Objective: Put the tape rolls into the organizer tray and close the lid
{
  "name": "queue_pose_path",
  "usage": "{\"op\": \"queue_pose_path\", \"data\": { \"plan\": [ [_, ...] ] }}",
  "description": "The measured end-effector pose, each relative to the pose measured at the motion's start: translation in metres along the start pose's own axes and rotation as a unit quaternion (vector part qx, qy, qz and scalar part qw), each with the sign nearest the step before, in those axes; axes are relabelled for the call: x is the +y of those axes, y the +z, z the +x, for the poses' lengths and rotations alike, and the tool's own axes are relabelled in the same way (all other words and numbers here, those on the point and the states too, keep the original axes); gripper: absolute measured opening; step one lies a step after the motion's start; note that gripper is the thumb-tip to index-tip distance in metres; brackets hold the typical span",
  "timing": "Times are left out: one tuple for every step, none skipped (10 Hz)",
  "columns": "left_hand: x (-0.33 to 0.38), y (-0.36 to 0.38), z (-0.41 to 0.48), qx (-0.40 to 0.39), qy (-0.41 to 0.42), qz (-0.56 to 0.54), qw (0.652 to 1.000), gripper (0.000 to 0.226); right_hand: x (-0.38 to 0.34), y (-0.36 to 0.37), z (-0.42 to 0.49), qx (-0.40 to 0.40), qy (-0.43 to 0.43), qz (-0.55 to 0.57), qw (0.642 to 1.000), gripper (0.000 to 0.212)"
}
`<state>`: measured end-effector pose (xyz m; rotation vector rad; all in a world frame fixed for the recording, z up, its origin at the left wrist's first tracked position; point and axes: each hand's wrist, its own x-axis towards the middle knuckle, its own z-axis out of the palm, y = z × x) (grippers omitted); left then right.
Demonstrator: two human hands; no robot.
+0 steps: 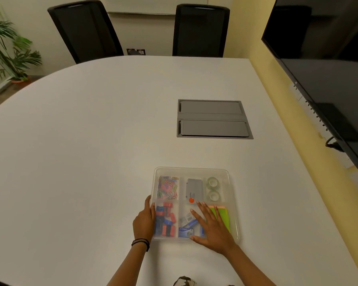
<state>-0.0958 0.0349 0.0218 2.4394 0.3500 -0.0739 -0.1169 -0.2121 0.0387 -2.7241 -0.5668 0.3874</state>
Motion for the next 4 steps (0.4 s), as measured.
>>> {"op": "queue_pose_path", "data": {
  "plan": [
    [-0.002, 0.002, 0.001, 0.0, -0.003, -0.015, 1.0, 0.048, -0.001, -0.003, 0.0, 0.005, -0.007, 0.012, 1.0, 0.078],
    [0.004, -0.001, 0.001, 0.031, 0.012, -0.007, 0.999, 0.044, 0.0, -0.009, 0.006, 0.014, -0.004, 0.039, 0.999, 0.07],
    [0.006, -0.003, 0.008, 0.05, 0.005, -0.014, 0.999, 0.063, 0.003, -0.017, 0.02, 0.051, 0.015, 0.069, 0.996, 0.067],
    [0.017, -0.007, 0.015, 0.039, 0.006, -0.035, 0.999, 0.054, 0.002, -0.049, 0.045, 0.106, 0.041, 0.077, 0.991, 0.07]
  ]
}}
